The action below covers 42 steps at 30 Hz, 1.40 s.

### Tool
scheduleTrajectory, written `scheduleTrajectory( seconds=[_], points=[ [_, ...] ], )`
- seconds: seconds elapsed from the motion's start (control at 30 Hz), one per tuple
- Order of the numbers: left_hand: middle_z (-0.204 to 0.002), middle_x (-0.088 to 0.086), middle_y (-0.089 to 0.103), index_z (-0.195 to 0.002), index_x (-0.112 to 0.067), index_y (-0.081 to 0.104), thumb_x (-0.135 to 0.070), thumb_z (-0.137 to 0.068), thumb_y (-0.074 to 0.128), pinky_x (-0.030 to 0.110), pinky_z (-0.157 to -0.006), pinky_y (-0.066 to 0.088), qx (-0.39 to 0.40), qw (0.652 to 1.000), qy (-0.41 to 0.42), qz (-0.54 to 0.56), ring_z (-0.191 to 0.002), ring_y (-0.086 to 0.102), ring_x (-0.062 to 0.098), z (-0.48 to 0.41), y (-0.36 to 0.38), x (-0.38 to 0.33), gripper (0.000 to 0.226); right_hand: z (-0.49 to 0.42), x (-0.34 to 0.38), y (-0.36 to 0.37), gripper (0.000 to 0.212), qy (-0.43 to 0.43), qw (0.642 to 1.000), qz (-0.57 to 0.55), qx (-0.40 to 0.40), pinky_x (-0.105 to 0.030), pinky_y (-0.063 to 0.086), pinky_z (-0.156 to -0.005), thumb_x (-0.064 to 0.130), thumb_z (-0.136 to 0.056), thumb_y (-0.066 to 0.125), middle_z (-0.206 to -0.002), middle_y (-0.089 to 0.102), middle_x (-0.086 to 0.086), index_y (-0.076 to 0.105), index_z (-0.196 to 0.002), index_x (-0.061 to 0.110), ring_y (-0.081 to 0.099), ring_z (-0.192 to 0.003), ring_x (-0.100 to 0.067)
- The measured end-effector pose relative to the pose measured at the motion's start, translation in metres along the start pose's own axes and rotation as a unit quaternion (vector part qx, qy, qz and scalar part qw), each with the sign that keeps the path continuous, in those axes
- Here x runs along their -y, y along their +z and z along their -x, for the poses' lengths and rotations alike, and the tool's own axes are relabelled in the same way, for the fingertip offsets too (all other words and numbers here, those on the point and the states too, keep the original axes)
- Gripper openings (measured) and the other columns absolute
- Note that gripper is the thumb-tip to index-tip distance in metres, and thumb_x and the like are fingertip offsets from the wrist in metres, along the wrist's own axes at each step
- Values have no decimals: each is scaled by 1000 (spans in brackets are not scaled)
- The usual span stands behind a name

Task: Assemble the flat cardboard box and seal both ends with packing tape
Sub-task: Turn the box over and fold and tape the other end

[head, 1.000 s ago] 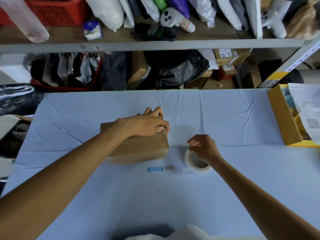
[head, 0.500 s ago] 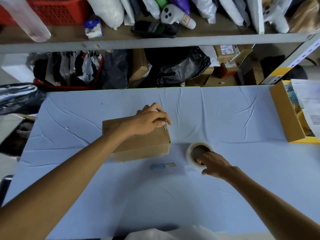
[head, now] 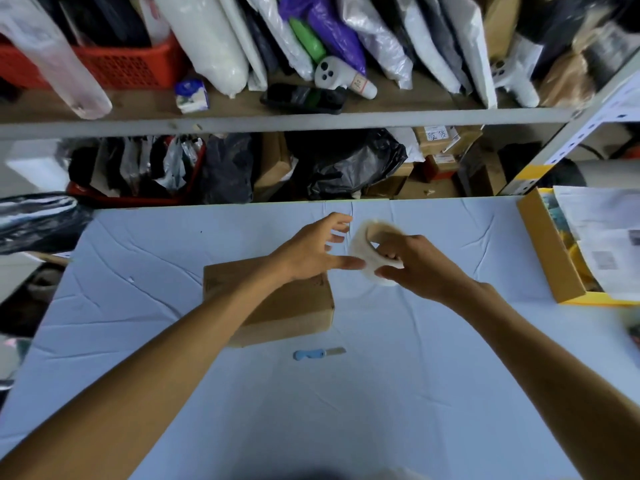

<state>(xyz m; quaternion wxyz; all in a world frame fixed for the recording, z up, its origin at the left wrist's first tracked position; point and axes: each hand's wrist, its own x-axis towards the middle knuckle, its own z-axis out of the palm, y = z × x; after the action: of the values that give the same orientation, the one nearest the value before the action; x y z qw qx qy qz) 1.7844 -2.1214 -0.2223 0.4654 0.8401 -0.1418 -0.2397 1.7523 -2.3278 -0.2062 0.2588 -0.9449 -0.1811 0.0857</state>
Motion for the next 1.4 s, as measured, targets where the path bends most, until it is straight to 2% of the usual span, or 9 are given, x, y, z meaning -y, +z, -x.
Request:
scheduleTrajectory(
  seconds=[0.1,0.3,0.47,0.63,0.8,1.0,1.07,1.23,1.4],
  points=[
    [-109,-5,61,-114,-21,56,-28,-77,76,29,-85,54,-77,997,24,6,-91,64,9,-5,-5,-6,43,-7,12,-14,33,-3,999,-1,-36,-27,44,-73,10,-80,72,-107,68,-10,66,-113,5,61,-88,-25],
    [-86,-11,67,-91,-17,69,-24,-83,71,12,-73,48,-129,985,114,-20,-82,61,0,2,-14,-19,11,-10,20,-20,31,20,999,0,-46,-35,47,-76,14,-82,69,-104,68,-13,66,-112,7,60,-92,-31],
    [-87,1,69,-88,-16,66,-43,-88,60,27,-75,55,-105,993,23,56,-83,67,12,3,-19,-21,27,-8,29,-21,26,24,999,2,-39,-38,47,-73,15,-82,68,-96,68,-14,68,-105,4,59,-84,-31],
    [-84,4,70,-89,-13,67,-30,-88,64,22,-68,58,-118,992,3,53,-74,70,13,8,-20,-25,18,-5,37,-21,24,25,998,-7,-51,-29,42,-64,14,-81,69,-89,65,-9,68,-103,5,55,-76,-25],
    [-75,4,68,-86,-4,68,-24,-91,61,23,-64,54,-202,979,-32,15,-67,67,10,11,-13,-25,21,-1,50,-14,12,15,997,-9,-70,-24,39,-56,13,-83,65,-77,55,-3,64,-91,4,48,-68,-23],
    [-63,4,62,-71,-5,65,-16,-86,60,29,-63,51,-288,940,-127,136,-63,63,17,9,-6,-24,19,-1,59,-1,21,13,993,-8,-117,-20,42,-60,13,-83,64,-95,67,-8,65,-102,3,57,-78,-21],
    [-63,2,60,-72,-7,64,-16,-87,58,26,-60,47,-297,929,-142,172,-62,61,12,10,-6,-27,18,0,64,0,19,8,992,-15,-126,-26,46,-64,13,-83,64,-94,67,-8,64,-99,3,59,-79,-23],
    [-84,0,65,-84,-15,61,-22,-93,54,24,-73,47,-202,944,-113,234,-81,65,11,18,-24,-32,14,-2,67,-6,25,19,990,-45,-135,-22,43,-62,16,-84,66,-95,65,-4,65,-107,5,57,-80,-21],
    [-109,2,65,-116,-25,62,-24,-103,33,28,-82,49,-77,957,41,278,-96,62,19,28,-43,-17,32,-1,65,-19,30,20,988,-84,-125,-26,42,-71,14,-83,67,-99,66,-4,66,-113,8,57,-85,-21]
  ],
)
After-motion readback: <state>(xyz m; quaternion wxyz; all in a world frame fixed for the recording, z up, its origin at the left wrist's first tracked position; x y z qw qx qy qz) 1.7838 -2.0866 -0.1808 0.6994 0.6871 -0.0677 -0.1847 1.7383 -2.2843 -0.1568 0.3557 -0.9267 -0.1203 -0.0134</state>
